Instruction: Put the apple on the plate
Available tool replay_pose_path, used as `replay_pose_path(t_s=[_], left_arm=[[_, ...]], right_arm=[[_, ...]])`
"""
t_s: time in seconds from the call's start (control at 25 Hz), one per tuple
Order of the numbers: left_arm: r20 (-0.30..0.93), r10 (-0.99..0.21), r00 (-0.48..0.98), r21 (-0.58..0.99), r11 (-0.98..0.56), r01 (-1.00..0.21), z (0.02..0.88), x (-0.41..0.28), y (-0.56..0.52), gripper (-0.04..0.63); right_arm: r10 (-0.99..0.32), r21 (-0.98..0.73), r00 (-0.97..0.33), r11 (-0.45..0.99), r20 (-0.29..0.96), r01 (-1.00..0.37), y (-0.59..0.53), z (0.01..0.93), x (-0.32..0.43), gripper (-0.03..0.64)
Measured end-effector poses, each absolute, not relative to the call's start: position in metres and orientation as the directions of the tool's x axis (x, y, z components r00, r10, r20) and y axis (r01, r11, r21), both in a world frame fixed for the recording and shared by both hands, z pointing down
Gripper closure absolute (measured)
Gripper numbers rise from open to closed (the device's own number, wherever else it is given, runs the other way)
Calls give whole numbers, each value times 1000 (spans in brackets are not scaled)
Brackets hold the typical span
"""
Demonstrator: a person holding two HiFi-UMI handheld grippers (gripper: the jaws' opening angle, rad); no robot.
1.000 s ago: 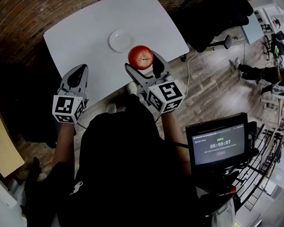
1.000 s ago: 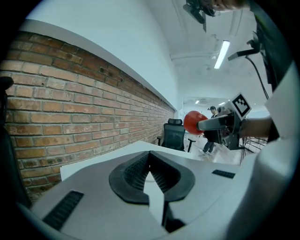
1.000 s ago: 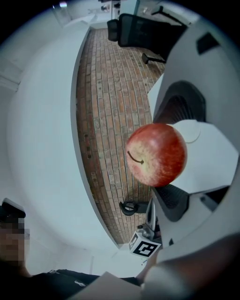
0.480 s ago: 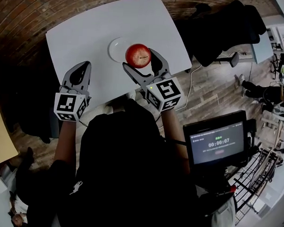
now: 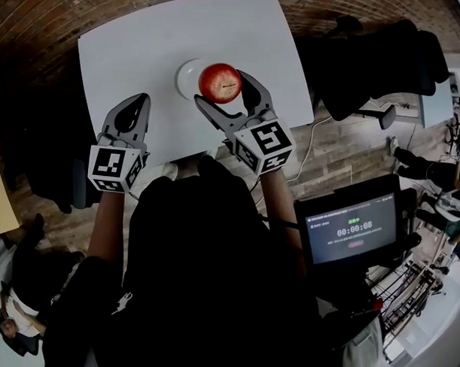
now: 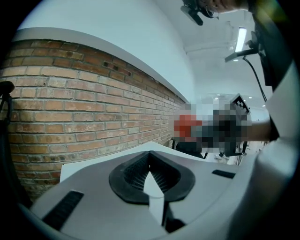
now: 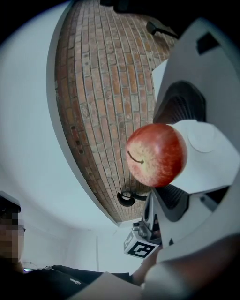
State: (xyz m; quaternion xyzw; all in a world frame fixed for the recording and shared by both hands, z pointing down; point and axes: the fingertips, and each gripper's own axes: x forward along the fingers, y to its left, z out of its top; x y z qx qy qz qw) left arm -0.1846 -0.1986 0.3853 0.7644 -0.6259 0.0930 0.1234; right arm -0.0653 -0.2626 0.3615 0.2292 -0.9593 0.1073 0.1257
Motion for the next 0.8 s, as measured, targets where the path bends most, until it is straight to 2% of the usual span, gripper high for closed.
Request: replay_pose_path(t_s=[0.24,0.8], left_arm=[[319,-934,163,68,-149,-986,385,-183,-192,589],[394,-912,111,84,-85,-993,428,-160,-197,589]], right_arm=[[-366,-158,-886,893,286,-420,-262,365,-74,222],[-286,-126,-886,928,365,-352,-286,431,-69,222]])
